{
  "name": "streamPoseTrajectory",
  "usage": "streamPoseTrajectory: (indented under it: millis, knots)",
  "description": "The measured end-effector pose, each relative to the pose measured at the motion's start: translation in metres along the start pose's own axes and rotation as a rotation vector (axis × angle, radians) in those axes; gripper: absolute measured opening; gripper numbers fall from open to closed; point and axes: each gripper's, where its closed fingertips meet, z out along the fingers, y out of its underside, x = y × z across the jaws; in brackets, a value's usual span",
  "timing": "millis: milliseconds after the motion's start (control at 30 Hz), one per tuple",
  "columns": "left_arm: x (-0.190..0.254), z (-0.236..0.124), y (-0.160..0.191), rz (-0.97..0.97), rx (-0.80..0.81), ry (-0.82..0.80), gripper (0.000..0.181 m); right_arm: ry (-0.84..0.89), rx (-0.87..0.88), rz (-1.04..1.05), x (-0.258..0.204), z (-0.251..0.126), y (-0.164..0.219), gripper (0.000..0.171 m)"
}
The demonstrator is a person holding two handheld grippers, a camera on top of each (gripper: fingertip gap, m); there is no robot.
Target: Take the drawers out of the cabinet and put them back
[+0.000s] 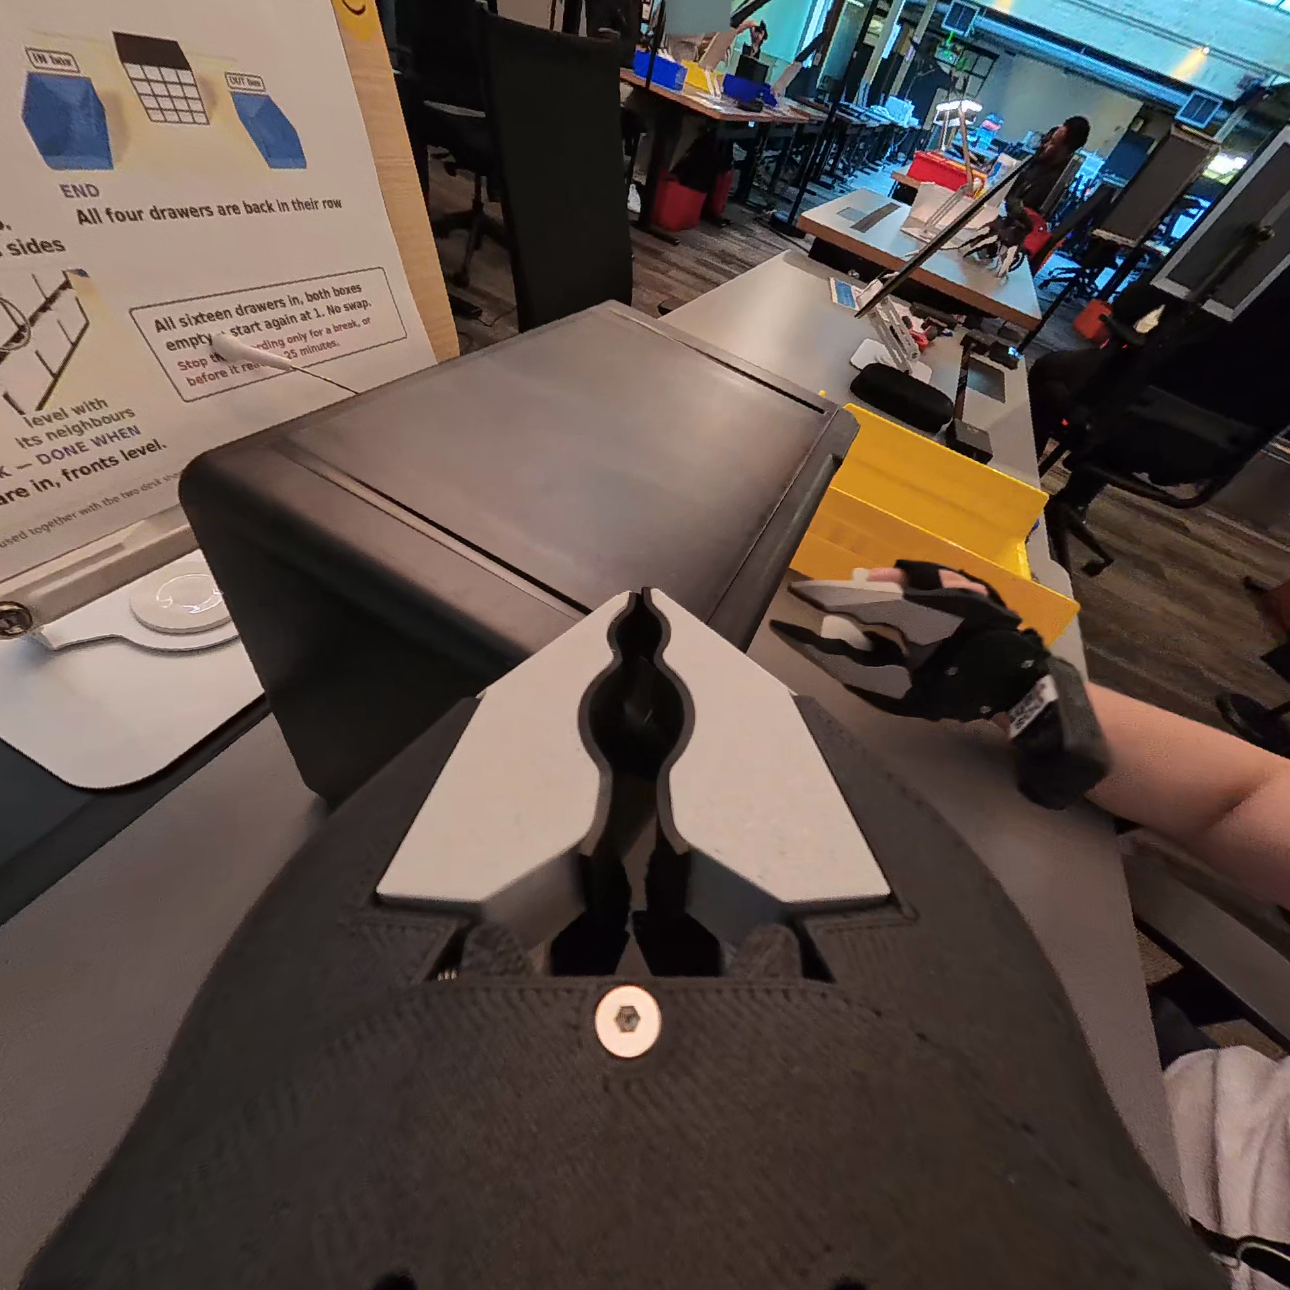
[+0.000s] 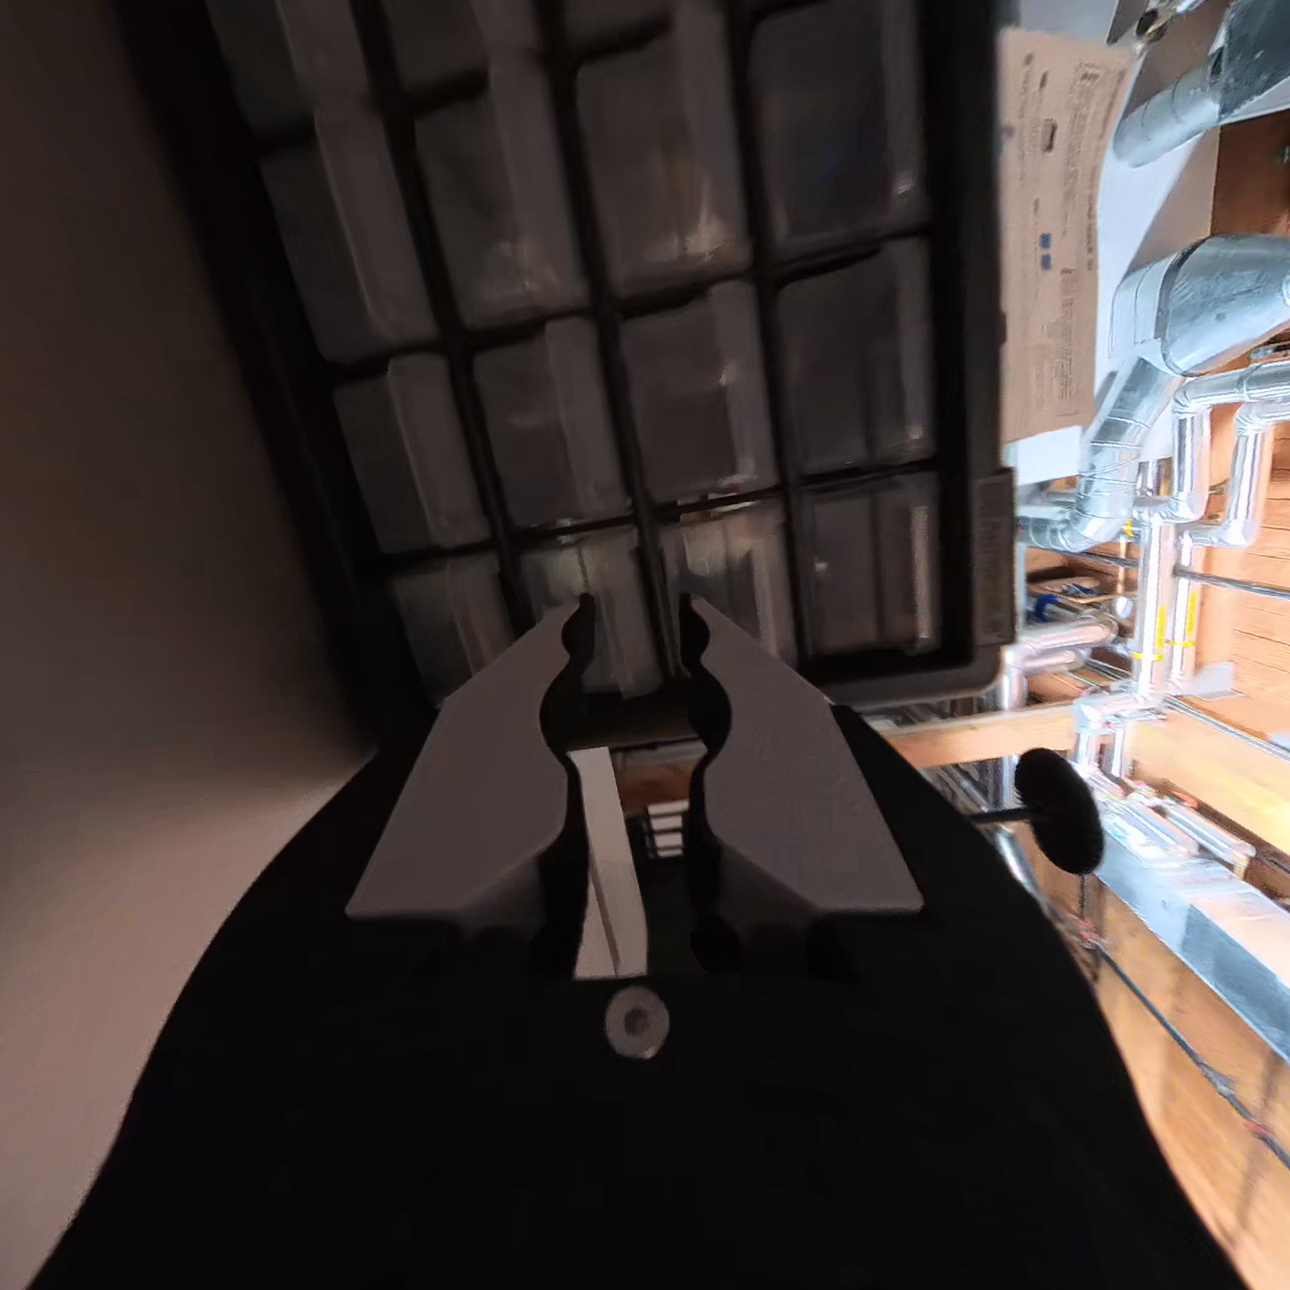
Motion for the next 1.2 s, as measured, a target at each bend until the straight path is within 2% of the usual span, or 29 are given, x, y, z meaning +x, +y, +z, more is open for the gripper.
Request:
streamPoseTrajectory:
  millis: [167,300,500,633,700,833,1000,1200]
  knots:
    - [0.0,0.0,0.0,-0.01,0.007,0.018,0.0,0.032,-0.081,-0.086,-0.009,0.016,0.014,0.021]
    - [0.001,0.0,0.0,-0.018,0.01,0.028,0.0,0.069,-0.085,-0.136,-0.003,0.017,0.013,0.008]
    - [0.003,0.001,0.0,-0.01,0.009,0.038,0.0,-0.006,-0.062,-0.144,-0.007,-0.016,0.0,0.009]
    - [0.003,0.001,0.0,-0.009,0.008,0.041,0.0,-0.212,-0.053,-0.083,-0.012,-0.039,-0.007,0.011]
    - [0.003,0.001,0.0,-0.001,0.005,0.036,0.0,-0.404,-0.064,0.049,-0.017,-0.042,-0.011,0.036]
    - [0.003,0.002,0.0,0.042,-0.001,0.018,0.0,-0.683,-0.066,0.196,-0.01,-0.039,-0.02,0.036]
    - [0.003,0.001,0.001,0.054,-0.003,0.007,0.0,-0.967,-0.238,0.22,-0.026,-0.029,-0.002,0.027]
    - [0.003,0.002,0.001,0.058,-0.002,0.009,0.0,-1.0,-0.337,0.118,-0.038,-0.024,0.012,0.017]
